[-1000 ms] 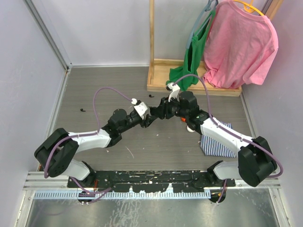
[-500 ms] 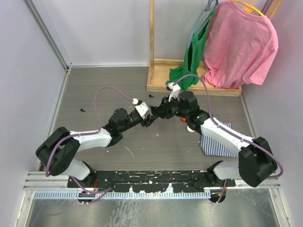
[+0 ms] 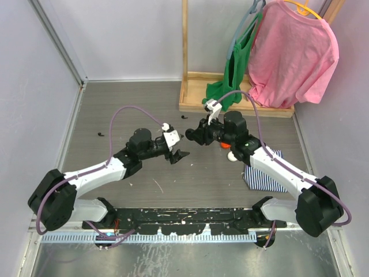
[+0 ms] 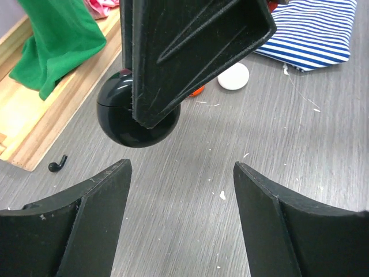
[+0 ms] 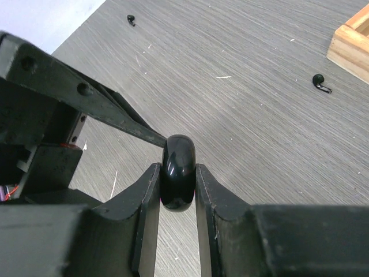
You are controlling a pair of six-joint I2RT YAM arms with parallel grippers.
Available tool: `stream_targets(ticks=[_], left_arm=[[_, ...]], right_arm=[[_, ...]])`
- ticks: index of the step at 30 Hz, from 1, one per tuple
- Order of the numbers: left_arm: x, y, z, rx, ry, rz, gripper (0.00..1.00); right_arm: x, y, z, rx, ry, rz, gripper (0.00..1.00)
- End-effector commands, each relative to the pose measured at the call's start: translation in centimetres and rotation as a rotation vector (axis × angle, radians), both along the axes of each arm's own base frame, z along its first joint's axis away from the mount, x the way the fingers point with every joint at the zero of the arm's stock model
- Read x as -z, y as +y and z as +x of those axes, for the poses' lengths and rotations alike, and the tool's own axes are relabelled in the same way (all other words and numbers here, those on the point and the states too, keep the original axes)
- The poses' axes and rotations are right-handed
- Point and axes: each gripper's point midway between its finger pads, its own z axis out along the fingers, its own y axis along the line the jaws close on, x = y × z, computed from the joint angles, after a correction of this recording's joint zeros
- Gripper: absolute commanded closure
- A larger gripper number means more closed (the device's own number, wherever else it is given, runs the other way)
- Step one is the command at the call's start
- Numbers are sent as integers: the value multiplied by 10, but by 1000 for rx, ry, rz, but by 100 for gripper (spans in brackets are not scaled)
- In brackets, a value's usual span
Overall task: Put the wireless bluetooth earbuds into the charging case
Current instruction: Pick up the charging case at the center of the board.
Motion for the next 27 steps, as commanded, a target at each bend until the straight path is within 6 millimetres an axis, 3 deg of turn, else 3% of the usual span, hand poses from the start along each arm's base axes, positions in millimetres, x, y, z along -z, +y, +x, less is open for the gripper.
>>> stream_targets(ticks=[1, 7, 9, 19, 27], left_arm=[[-30, 3, -7, 82, -13, -54, 27], [-37, 9, -9, 164, 77, -124, 28], [-30, 9, -8, 195, 128, -136, 28], [-32, 6, -25, 372, 190, -134, 32], [-35, 6, -29, 415, 195, -131, 43]], right_arm=[[-28, 2, -8, -76, -114, 9, 99], [-26, 3, -20, -169, -144, -40, 99], [-25, 4, -24, -202, -144, -52, 99], [-19, 13, -37, -352, -152, -85, 99], [-15, 19, -41, -422, -149, -84, 99]])
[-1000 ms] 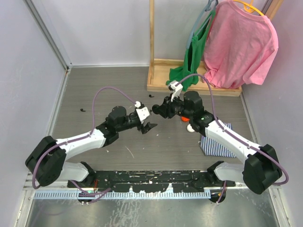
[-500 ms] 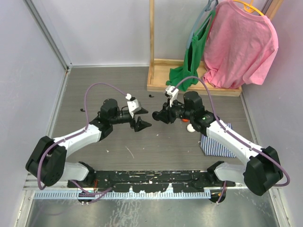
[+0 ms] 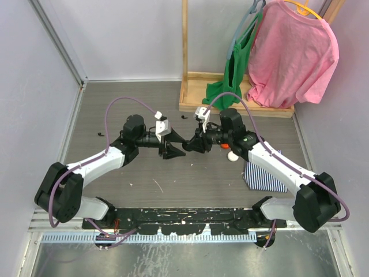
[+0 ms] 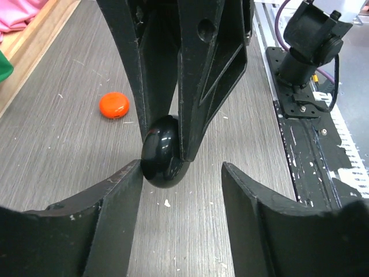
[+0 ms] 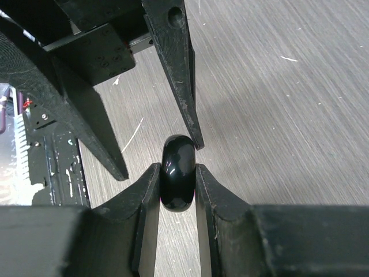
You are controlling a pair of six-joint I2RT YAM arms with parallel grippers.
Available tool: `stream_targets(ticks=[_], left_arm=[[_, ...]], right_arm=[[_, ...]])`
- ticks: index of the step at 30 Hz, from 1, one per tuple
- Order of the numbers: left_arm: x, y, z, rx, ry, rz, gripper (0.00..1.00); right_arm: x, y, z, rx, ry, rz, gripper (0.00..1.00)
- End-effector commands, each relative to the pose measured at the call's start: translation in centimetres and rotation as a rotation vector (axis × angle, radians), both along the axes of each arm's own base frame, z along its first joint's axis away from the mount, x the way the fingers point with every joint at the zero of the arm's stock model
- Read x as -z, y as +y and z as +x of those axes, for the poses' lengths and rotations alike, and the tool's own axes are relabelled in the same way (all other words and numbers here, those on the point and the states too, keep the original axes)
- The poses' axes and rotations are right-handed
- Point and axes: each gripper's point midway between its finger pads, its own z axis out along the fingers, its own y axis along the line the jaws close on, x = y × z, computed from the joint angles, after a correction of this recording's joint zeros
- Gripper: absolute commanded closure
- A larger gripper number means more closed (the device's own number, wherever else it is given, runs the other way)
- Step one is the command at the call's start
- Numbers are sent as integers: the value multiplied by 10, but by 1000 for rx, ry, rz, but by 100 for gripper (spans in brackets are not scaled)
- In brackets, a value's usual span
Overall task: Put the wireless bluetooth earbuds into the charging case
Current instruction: Pick up the charging case at the center of the board.
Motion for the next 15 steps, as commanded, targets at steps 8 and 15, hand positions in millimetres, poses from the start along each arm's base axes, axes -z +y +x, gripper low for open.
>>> stream_targets(ticks=[8, 15], left_arm=[[-12, -3, -8, 91, -7, -19, 56], [-9, -5, -10, 126, 37, -6, 57]], right_arm=[[-31, 7, -5, -99, -112, 60, 99], [-35, 7, -10, -127, -128, 71, 99]])
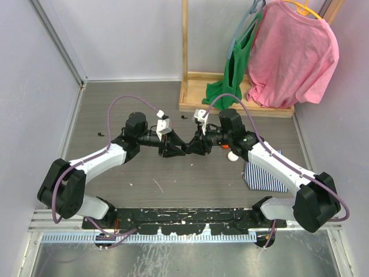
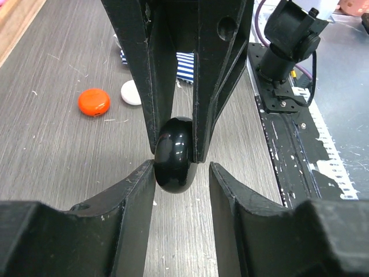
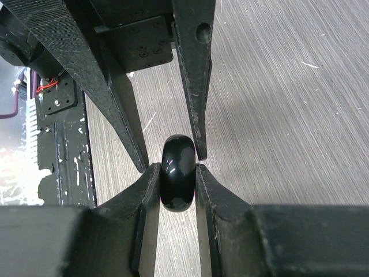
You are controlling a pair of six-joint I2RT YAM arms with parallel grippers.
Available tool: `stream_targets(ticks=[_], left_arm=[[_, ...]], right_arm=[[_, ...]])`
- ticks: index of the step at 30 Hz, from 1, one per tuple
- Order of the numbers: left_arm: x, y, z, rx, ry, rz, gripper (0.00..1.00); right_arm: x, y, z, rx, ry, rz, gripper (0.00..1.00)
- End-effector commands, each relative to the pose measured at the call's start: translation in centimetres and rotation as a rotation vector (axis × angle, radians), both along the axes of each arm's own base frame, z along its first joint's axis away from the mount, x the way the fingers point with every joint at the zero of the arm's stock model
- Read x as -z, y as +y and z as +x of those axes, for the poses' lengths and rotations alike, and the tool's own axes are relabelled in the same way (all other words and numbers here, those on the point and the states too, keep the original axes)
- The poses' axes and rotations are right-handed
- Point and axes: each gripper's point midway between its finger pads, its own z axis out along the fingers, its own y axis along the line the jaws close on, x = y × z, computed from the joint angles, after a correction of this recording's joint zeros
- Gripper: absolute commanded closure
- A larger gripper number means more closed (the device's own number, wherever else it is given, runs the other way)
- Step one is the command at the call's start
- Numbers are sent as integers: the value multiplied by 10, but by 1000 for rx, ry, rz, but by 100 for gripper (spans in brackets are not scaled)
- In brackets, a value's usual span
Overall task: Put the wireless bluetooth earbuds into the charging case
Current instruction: Pick up the charging case at the center of the board.
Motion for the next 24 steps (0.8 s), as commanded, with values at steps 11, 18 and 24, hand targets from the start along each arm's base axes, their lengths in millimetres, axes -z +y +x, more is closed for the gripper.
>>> stream_targets(ticks=[11, 18, 24], left_arm=[[-9, -5, -1, 67, 30, -1, 57], [-10, -7, 0, 75, 51, 4, 62], [-15, -7, -3, 93, 54, -13, 59]], right_arm=[[-43, 3, -2, -48, -145, 88, 99], [-43, 4, -6, -69, -147, 93, 99], [-41, 6, -8, -79, -145, 90, 99]])
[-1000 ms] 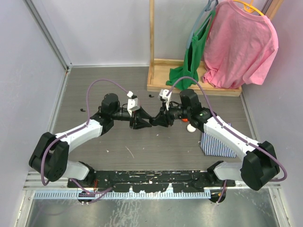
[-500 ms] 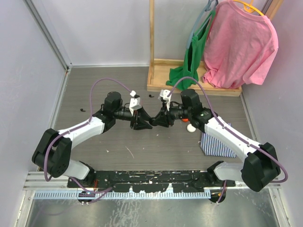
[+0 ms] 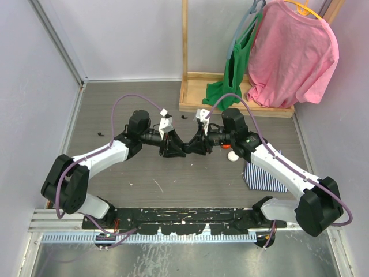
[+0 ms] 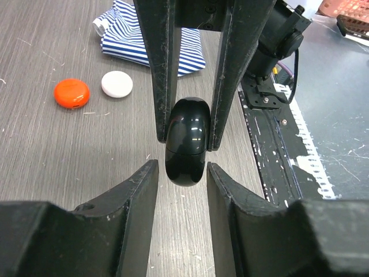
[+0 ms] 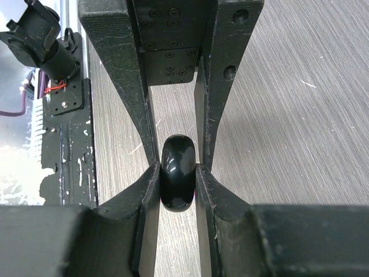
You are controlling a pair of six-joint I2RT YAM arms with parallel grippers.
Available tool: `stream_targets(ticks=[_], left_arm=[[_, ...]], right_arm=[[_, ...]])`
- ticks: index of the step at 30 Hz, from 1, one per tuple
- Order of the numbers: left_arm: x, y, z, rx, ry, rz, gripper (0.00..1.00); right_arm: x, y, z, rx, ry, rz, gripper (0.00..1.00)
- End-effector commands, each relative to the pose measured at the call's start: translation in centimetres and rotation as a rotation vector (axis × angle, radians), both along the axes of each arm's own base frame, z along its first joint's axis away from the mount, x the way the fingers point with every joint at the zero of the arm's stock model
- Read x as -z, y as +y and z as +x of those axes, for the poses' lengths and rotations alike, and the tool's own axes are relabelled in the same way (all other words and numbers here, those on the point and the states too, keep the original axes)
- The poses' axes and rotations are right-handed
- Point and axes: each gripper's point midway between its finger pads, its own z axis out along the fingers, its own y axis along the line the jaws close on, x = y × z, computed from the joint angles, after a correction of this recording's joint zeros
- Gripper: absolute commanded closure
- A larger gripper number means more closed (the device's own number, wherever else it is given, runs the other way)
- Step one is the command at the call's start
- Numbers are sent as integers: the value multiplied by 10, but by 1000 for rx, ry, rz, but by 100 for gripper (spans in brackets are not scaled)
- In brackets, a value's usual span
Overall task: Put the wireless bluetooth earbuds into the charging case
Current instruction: Pick up the charging case at the center of the board.
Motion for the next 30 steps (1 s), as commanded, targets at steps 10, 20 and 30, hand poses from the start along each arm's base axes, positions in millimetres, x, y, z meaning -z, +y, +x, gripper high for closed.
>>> stream_targets(ticks=[10, 20, 30], left_arm=[[-28, -4, -3, 57, -33, -63, 60], [-27, -5, -2, 53, -25, -59, 86], [-22, -4, 0, 38, -53, -56, 100]], right_arm=[[-21, 8, 2, -31, -87, 41, 99], [-18, 10, 2, -34, -83, 34, 99], [-27, 2, 5, 29, -129, 30, 70]])
